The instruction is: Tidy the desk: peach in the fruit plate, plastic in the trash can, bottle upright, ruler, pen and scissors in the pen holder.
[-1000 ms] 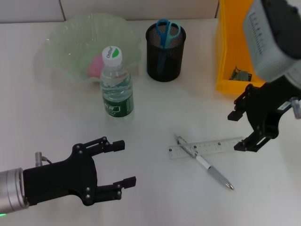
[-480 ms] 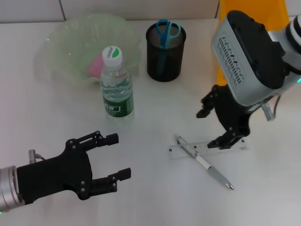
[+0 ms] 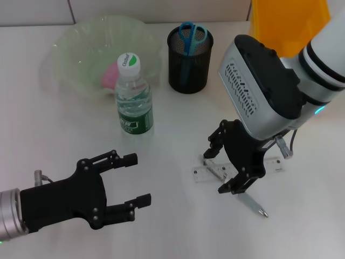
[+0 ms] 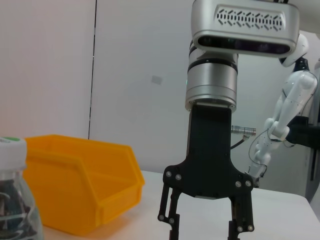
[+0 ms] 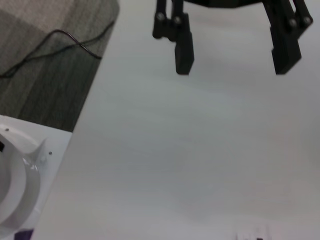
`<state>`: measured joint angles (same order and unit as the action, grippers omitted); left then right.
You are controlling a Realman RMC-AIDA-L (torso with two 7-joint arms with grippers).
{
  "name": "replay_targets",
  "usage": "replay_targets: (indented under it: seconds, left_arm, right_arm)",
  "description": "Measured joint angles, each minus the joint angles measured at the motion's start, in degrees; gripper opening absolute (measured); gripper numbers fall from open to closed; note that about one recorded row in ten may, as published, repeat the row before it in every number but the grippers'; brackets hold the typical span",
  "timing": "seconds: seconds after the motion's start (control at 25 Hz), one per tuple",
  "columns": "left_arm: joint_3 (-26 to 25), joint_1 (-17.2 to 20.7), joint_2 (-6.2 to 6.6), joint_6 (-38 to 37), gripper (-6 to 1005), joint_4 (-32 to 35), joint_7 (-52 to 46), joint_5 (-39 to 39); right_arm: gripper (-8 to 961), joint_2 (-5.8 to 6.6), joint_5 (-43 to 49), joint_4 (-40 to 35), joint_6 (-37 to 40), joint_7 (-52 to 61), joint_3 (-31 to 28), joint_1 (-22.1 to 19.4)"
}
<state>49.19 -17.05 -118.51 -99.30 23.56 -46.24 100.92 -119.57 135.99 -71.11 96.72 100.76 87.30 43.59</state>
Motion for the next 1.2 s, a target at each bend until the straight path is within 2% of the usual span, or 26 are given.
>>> replay_targets:
  seconds: [0.16,0.36,0.68,1.2]
  left_arm:
    - [0.40,-0.18,0.25,-0.70,799,0.73,-0.41,0.37]
    - [3.36,-0.11,0.28,-1.89,799,2.65,-3.17,1.13]
    - [3.62,-0.31,0.38,0.65,799,3.19,-4.07,3.48]
    - [3.63,-0.69,0.07,1.63,799,2.75,-4.12,4.13]
  right_arm:
    - [683,0.16,0.20,0.18,0.43,0.98,-0.17,0.93]
    - [679,0.10,-0.09,0.25,0.45,2.03,0.04,1.22]
    - [672,-0.09,-0.93,9.33,-2.56,0.55,0.73,5.70]
    - [660,-0.06,-2.20,13.78,-9.26,-2.05,4.75,7.46]
